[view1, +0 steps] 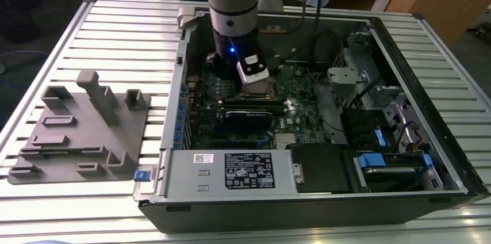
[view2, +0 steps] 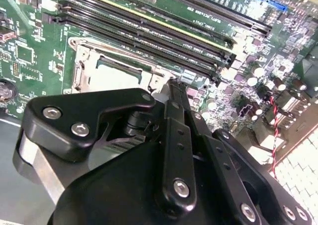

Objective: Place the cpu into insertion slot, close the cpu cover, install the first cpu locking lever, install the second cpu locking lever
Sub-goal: 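Install the second cpu locking lever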

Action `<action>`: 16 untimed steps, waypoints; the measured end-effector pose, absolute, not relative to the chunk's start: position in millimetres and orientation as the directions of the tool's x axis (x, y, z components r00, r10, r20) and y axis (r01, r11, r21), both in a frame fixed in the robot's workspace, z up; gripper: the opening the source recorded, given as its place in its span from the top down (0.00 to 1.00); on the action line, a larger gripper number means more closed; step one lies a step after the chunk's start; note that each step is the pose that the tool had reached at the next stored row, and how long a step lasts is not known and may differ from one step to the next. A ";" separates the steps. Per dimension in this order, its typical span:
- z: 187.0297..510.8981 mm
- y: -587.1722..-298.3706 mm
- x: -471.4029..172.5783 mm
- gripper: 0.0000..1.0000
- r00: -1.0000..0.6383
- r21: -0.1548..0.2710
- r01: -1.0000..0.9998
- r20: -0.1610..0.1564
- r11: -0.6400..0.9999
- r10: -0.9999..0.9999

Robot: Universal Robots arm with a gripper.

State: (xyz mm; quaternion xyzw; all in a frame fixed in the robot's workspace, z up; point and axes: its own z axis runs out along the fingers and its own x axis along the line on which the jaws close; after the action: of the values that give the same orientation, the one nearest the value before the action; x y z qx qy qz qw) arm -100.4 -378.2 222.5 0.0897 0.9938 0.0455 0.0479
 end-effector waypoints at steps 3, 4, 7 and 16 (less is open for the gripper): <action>222.2 -378.2 -92.9 0.89 -0.979 0.099 0.174 -0.087 0.980 0.183; 222.1 -378.2 -89.7 0.89 -0.979 0.099 0.174 -0.087 0.980 0.183; 221.6 -378.3 -79.9 0.89 -0.979 0.099 0.175 -0.086 0.980 0.183; 220.6 -375.7 -62.3 0.89 -0.979 0.099 0.175 -0.086 0.980 0.184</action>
State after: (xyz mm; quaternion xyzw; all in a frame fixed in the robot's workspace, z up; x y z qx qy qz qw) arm -62.3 -375.7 220.6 0.0904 0.9938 0.0454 0.0472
